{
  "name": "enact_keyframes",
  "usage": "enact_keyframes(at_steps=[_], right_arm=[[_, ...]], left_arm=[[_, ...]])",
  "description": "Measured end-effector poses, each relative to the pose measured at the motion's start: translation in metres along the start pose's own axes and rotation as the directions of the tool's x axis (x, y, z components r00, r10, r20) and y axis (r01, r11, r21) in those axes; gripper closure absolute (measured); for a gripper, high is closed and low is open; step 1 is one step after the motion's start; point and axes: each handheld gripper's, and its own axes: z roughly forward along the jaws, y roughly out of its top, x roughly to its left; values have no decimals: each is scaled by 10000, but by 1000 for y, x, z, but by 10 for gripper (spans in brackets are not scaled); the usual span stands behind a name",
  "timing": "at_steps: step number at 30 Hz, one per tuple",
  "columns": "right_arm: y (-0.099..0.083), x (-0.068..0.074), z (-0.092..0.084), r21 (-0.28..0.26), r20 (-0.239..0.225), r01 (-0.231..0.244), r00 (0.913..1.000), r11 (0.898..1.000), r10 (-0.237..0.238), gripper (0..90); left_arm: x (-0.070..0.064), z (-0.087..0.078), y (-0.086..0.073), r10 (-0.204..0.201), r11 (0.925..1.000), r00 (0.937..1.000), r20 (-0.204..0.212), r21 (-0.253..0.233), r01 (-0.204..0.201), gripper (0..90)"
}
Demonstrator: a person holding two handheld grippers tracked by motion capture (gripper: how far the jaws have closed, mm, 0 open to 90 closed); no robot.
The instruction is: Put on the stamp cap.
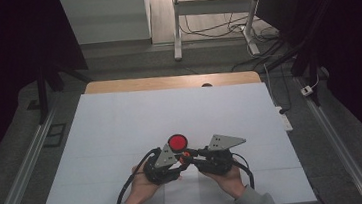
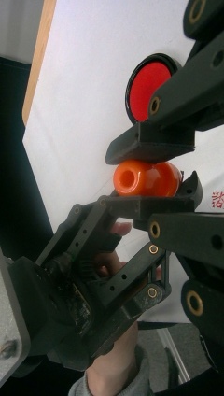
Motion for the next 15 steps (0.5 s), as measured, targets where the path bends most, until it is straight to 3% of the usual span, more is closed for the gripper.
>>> enact_keyframes(at_steps=[15], right_arm=[[-3,3,2,-66,105,342,9994,9994,-341,734]], left_arm=[[0,0,-1,-98,9999,10000,-16,80,98,654]])
